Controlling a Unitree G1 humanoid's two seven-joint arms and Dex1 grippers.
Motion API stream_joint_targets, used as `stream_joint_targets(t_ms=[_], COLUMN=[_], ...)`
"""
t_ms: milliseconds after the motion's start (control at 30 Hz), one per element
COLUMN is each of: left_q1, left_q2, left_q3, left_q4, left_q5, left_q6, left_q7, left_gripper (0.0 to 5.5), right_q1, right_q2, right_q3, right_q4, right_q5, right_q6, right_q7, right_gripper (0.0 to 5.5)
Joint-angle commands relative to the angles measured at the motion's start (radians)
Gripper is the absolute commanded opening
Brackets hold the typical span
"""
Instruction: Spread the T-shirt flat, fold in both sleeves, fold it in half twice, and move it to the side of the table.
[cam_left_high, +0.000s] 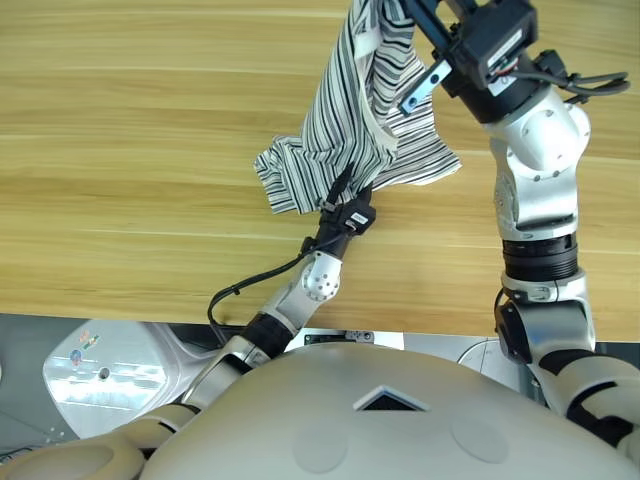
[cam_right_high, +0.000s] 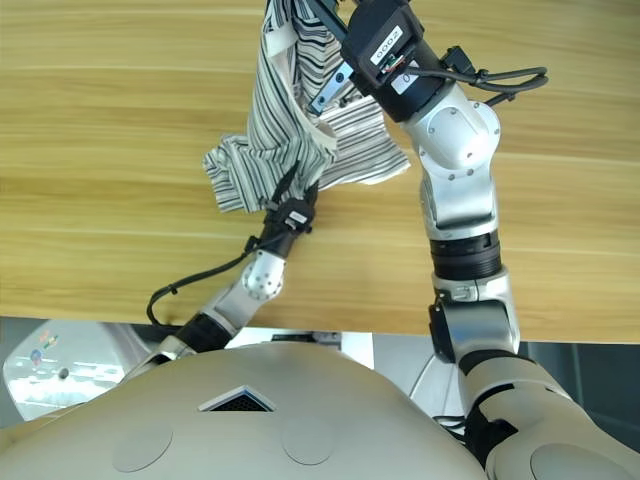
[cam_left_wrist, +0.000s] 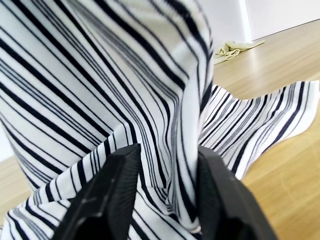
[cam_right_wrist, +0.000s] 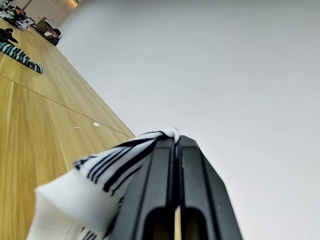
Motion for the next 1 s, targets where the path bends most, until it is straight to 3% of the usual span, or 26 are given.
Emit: stream_joint_targets(t_ms=[33,233,433,533,667,767,867,1000], left_q1=[0.06,0.071,0.077,0.075,0.011,-0.026,-0.011,0.217], left_q2=[-0.093,-0.091,-0.082,-0.022,0.136,0.205,0.247,0.45], left_q3=[-0.029,-0.046,-0.032,0.039,0.269,0.345,0.338,0.284], left_q4=[0.079,0.087,0.061,-0.009,-0.131,-0.148,-0.184,-0.351], left_q5=[-0.001,0.005,-0.019,-0.081,-0.225,-0.361,-0.467,-0.683], left_q6=[0.009,-0.013,-0.015,-0.04,-0.125,-0.216,-0.29,-0.34], left_q7=[0.013,0.028,0.015,-0.013,-0.083,-0.243,-0.422,-0.772], left_gripper=[1.08,0.03,0.01,0.01,0.01,0.01,0.01,0.01], right_q1=[-0.004,-0.01,-0.005,0.034,0.122,0.198,0.275,0.621], right_q2=[0.004,0.003,-0.005,-0.027,-0.068,-0.052,-0.042,-0.253], right_q3=[0.0,0.001,-0.011,-0.064,-0.179,-0.205,-0.18,-0.012], right_q4=[0.013,0.034,0.034,0.06,0.181,0.242,0.248,0.066], right_q5=[-0.011,-0.017,-0.016,-0.003,0.015,0.031,0.024,0.196], right_q6=[-0.004,-0.014,-0.018,-0.036,-0.1,-0.156,-0.234,-0.347], right_q7=[0.0,0.001,-0.001,-0.019,-0.054,-0.063,-0.04,0.323], right_gripper=[0.0,0.0,0.0,0.0,0.0,0.0,0.0,0.0])
